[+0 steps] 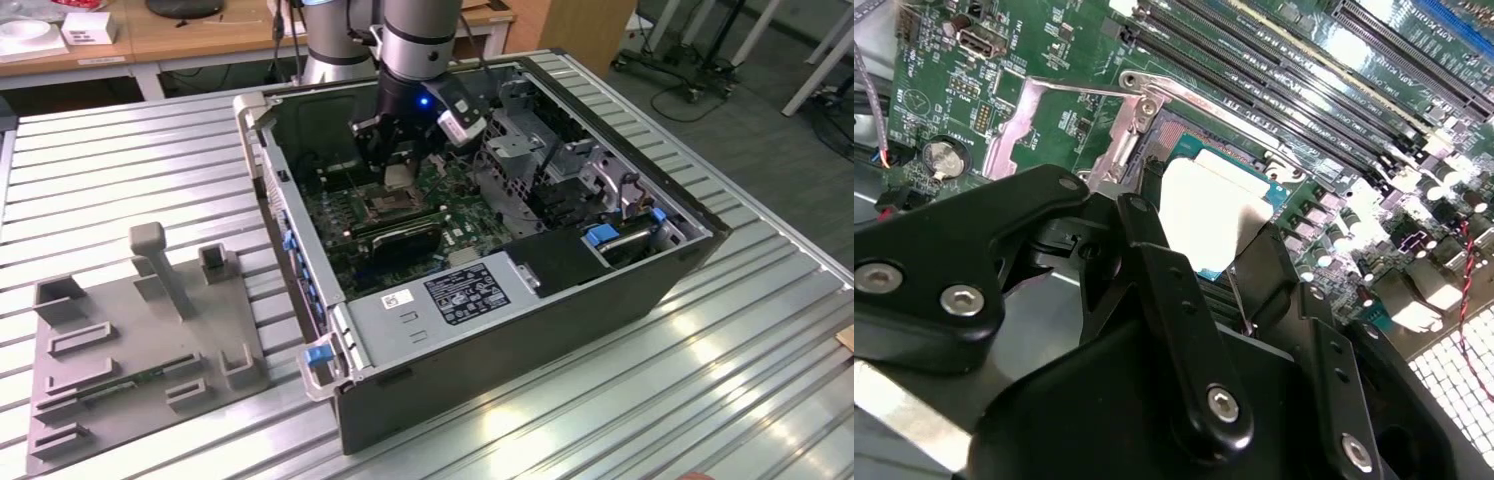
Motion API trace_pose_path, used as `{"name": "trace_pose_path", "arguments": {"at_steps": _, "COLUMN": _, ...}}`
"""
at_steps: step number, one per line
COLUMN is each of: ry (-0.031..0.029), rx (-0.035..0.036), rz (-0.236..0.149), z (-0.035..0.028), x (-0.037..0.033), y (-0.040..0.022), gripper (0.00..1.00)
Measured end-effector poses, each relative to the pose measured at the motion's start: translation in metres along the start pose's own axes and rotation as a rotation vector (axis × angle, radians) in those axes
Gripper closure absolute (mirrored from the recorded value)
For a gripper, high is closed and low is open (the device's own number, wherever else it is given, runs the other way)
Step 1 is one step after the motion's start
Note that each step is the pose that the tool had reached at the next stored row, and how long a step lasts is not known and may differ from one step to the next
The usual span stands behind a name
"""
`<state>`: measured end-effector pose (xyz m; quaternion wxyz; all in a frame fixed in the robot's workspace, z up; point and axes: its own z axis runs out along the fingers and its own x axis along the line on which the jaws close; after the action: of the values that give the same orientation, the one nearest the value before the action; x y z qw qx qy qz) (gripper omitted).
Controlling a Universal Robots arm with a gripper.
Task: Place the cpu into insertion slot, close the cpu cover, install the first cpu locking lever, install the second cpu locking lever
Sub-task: 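Place the cpu into insertion slot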
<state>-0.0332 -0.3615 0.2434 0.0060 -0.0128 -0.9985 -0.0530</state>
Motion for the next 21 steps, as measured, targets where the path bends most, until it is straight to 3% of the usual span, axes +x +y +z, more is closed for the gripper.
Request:
{"name": "trace_pose_path", "arguments": {"at_steps": 14, "ry": -0.0033, "rx": -0.0034, "rz": -0.001, "z": 0.0081, "x": 0.0010, "y": -0.0006, "gripper": 0.46}}
{"name": "trace_pose_path", "arguments": {"at_steps": 21, "ry": -0.0096, "rx": -0.0064, "rz": -0.002, "z": 0.0134, "x": 0.0017, "y": -0.0011, "gripper": 0.46}}
